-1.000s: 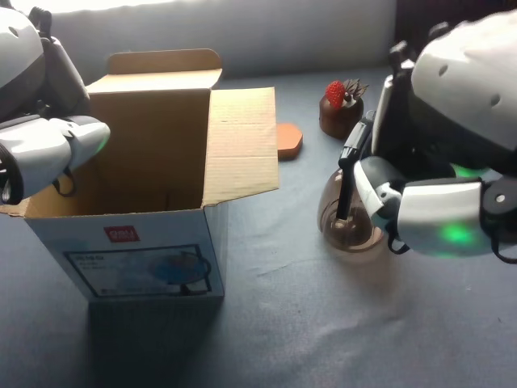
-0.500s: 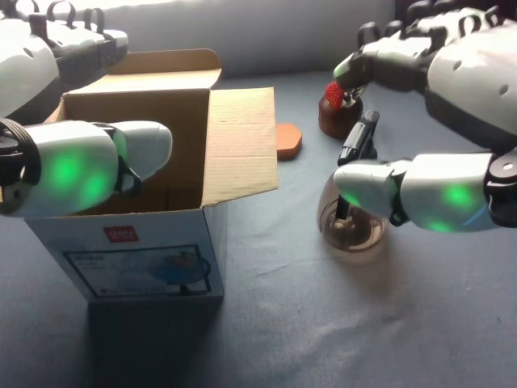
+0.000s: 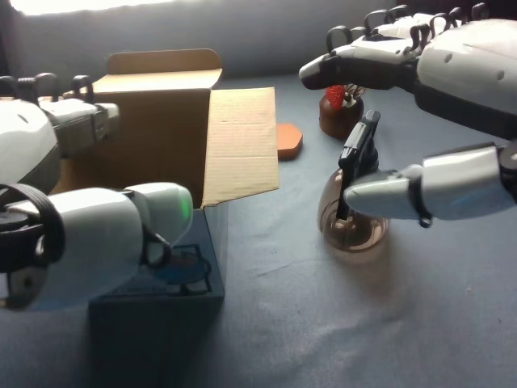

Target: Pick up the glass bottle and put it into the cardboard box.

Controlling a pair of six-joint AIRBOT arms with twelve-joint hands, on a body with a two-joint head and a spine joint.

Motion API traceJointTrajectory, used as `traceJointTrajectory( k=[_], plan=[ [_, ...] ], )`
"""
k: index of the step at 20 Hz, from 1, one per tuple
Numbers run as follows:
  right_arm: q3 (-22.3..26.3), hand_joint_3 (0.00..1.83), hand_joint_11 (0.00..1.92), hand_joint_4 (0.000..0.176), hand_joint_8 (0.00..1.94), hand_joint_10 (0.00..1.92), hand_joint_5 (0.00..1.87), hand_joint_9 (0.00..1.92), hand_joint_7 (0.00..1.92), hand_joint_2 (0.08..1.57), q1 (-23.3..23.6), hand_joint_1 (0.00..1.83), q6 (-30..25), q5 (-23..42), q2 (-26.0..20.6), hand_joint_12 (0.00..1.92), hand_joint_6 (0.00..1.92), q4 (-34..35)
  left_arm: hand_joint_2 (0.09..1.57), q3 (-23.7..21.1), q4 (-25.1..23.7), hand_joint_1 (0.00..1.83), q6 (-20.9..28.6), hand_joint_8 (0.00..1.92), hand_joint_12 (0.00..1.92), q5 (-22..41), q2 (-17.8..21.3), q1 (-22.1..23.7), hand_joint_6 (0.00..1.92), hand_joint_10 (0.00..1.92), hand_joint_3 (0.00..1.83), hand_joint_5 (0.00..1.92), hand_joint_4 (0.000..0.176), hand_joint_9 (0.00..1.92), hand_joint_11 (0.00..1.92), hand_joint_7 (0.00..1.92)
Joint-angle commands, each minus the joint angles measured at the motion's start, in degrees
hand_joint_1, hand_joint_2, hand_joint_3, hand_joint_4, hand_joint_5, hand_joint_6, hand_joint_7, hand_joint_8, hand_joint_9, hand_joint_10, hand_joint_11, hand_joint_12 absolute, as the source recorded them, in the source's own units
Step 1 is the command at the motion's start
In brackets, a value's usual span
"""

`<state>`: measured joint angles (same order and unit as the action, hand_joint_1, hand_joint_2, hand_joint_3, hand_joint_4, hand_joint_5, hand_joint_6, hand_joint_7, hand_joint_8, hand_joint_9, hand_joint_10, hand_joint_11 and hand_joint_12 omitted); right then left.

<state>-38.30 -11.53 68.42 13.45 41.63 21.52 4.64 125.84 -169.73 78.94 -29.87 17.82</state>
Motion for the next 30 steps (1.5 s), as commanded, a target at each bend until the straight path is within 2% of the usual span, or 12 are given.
traceJointTrajectory(
  k=[1, 2, 5, 6, 7, 9, 11, 15, 18, 23, 26, 30],
  plan=[
    [-0.8, 0.06, 0.00, 0.000, 0.00, 0.53, 0.08, 0.02, 0.25, 1.00, -0.1, 0.94, -5.2, 9.0, -0.4, 0.77, 0.33, -5.8, 1.23, -0.8, -3.2, 0.00, -0.2, 0.00, 0.57, 1.9, -0.2, 1.2, 0.00, 0.01, 0.01, 0.12, 0.003, 0.12, 0.00, 0.12],
    [-2.5, 0.06, 0.00, 0.000, 0.00, 0.53, 0.08, 0.01, 0.25, 1.00, -1.3, 0.97, -16.7, 10.9, -0.5, 0.75, 0.32, -16.1, 1.23, -1.8, -2.4, 0.00, -0.2, 0.00, 0.57, 2.6, -0.3, 1.5, 0.00, 0.01, 0.01, 0.12, 0.003, 0.12, 0.00, 0.12],
    [-6.7, 0.05, 0.00, 0.000, 0.00, 0.47, 0.05, 0.00, 0.22, 0.99, -1.9, 1.14, -31.2, 11.1, 0.2, 0.61, 0.30, -28.3, 1.23, -4.0, -0.4, 0.00, 1.6, 0.00, 0.61, 5.6, -0.4, -0.8, 0.00, 0.01, 0.00, 0.13, 0.003, 0.13, 0.00, 0.12],
    [-12.1, 0.05, 0.00, 0.000, 0.00, 0.47, 0.05, 0.00, 0.22, 0.99, -2.0, 1.15, -48.3, 11.2, 2.0, 0.61, 0.30, -43.8, 1.23, -6.0, 0.0, 0.00, 4.7, 0.00, 0.62, 7.2, -0.2, -4.2, 0.00, 0.01, 0.00, 0.13, 0.003, 0.13, 0.00, 0.12],
    [-13.5, 0.05, 0.00, 0.000, 0.00, 0.47, 0.05, 0.00, 0.22, 0.99, -1.9, 1.15, -51.8, 11.2, 2.5, 0.61, 0.30, -46.9, 1.23, -6.2, 0.0, 0.00, 5.3, 0.00, 0.62, 7.0, -0.2, -4.9, 0.00, 0.01, 0.00, 0.13, 0.003, 0.13, 0.00, 0.12],
    [-16.0, 0.05, 0.00, 0.000, 0.00, 0.47, 0.05, 0.00, 0.22, 0.99, -1.7, 1.15, -57.7, 10.9, 3.5, 0.61, 0.30, -51.7, 1.23, -6.7, -0.3, 0.00, 6.7, 0.00, 0.62, 6.7, -0.2, -7.1, 0.00, 0.01, 0.00, 0.13, 0.003, 0.13, 0.00, 0.12],
    [-17.8, 0.05, 0.00, 0.000, 0.00, 0.43, 0.04, 0.00, 0.21, 0.98, -1.2, 1.23, -60.1, 9.7, 4.5, 0.53, 0.28, -54.5, 1.23, -7.0, -1.1, 0.00, 8.4, 0.00, 0.64, 5.7, -0.2, -9.5, 0.00, 0.01, 0.00, 0.13, 0.003, 0.14, 0.00, 0.12],
    [-20.8, 0.07, 0.00, 0.000, 0.00, 0.37, 0.04, 0.00, 0.19, 0.99, 0.0, 1.27, -72.5, 8.4, 6.5, 0.37, 0.25, -67.8, 1.23, -7.2, -3.5, 0.00, 11.5, 0.00, 0.65, 2.3, -0.3, -15.2, 0.00, 0.01, 0.00, 0.14, 0.003, 0.15, 0.00, 0.13],
    [-21.3, 0.07, 0.00, 0.000, 0.00, 0.37, 0.04, 0.00, 0.19, 0.99, 0.9, 1.27, -73.9, 7.8, 7.1, 0.36, 0.25, -68.5, 1.24, -6.8, -5.4, 0.00, 13.6, 0.00, 0.72, 0.1, -0.4, -19.1, 0.00, 0.01, 0.00, 0.15, 0.003, 0.16, 0.00, 0.15],
    [-21.4, 0.07, 0.00, 0.000, 0.00, 0.37, 0.04, 0.00, 0.17, 0.98, 2.2, 1.27, -80.7, 6.1, 7.1, 0.36, 0.25, -76.0, 1.24, -6.4, -8.6, 0.00, 19.2, 0.00, 0.73, -1.4, -1.4, -25.3, 0.00, 0.01, 0.00, 0.15, 0.003, 0.16, 0.00, 0.15],
    [-21.9, 0.07, 0.00, 0.000, 0.00, 0.37, 0.05, 0.00, 0.17, 0.98, 3.6, 1.27, -88.8, 4.2, 7.5, 0.36, 0.25, -83.9, 1.24, -5.2, -9.5, 0.00, 20.5, 0.00, 0.76, -1.0, -5.1, -27.2, 0.00, 0.00, 0.00, 0.15, 0.003, 0.17, 0.00, 0.16],
    [-23.1, 0.07, 0.00, 0.000, 0.00, 0.37, 0.05, 0.00, 0.17, 0.98, 3.4, 1.27, -101.9, 5.1, 9.2, 0.35, 0.25, -93.8, 1.24, -4.2, -14.5, 0.00, 30.7, 0.00, 0.78, 3.3, -13.3, -33.1, 0.00, 0.00, 0.00, 0.16, 0.004, 0.17, 0.00, 0.16]
  ],
)
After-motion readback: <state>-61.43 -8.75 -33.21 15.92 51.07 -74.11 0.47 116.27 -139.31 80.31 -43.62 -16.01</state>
